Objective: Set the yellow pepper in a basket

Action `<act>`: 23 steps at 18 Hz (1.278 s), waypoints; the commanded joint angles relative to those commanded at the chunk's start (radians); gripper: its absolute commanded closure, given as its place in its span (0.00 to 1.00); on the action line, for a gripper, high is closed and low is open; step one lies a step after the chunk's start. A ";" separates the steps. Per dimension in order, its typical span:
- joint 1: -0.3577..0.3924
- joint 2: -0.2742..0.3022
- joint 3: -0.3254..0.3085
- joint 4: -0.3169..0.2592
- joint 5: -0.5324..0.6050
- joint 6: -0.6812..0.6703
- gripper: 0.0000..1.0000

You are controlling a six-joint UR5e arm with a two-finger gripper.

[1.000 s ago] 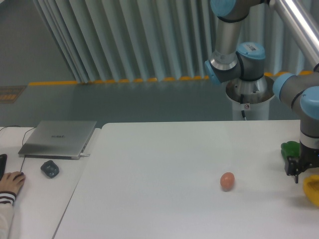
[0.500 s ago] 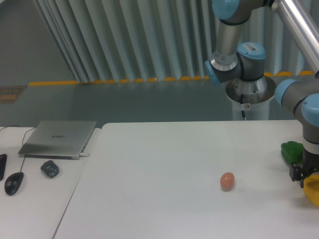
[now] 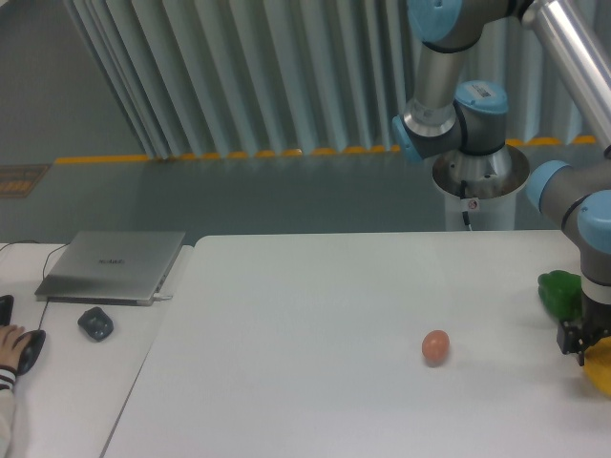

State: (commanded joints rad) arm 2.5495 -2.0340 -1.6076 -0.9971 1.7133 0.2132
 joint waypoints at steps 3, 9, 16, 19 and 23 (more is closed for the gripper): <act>-0.025 -0.020 0.017 -0.002 0.020 0.002 0.27; -0.038 0.009 0.046 -0.002 0.011 0.015 0.36; -0.042 0.096 0.081 -0.009 -0.050 0.173 0.35; 0.003 0.149 0.069 -0.043 -0.038 0.475 0.35; 0.110 0.207 0.045 -0.120 -0.034 0.880 0.32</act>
State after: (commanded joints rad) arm 2.6597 -1.8270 -1.5630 -1.1167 1.6797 1.0931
